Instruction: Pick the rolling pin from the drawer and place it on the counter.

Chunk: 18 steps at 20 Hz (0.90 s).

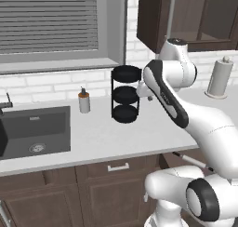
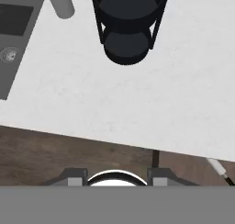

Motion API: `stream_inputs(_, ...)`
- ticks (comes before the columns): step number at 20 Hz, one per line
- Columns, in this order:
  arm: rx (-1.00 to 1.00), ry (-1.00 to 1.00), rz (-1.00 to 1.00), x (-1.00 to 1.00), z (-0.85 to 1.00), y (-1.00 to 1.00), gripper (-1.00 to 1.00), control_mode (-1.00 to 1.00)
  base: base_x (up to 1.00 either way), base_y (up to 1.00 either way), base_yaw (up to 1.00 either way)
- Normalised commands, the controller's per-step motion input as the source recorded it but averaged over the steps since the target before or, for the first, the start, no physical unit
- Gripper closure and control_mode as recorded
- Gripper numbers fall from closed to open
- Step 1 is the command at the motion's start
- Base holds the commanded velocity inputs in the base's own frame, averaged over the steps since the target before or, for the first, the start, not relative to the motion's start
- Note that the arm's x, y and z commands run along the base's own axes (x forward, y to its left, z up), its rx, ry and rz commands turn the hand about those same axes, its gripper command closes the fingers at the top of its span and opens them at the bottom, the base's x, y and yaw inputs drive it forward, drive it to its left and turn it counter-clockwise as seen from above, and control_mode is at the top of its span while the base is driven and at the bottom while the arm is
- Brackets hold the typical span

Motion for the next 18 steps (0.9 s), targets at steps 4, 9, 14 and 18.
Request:
stream_inputs(4,0.0,0.0,0.0,-0.3,0.0,0.0,-1.0,-1.0,0.0,0.0,0.0)
stream_inputs(9,0.0,0.01,-0.02,-0.95,-0.08,-0.09,-1.0,-1.0,0.0,0.0,0.0)
stream_inputs(14,0.03,-0.08,-0.12,-0.97,-0.45,-0.57,-1.0,-1.0,0.0,0.0,0.0)
stream_inputs(18,0.02,-0.1,-0.13,-0.74,-0.48,-0.56,-1.0,-1.0,0.0,0.0,0.0)
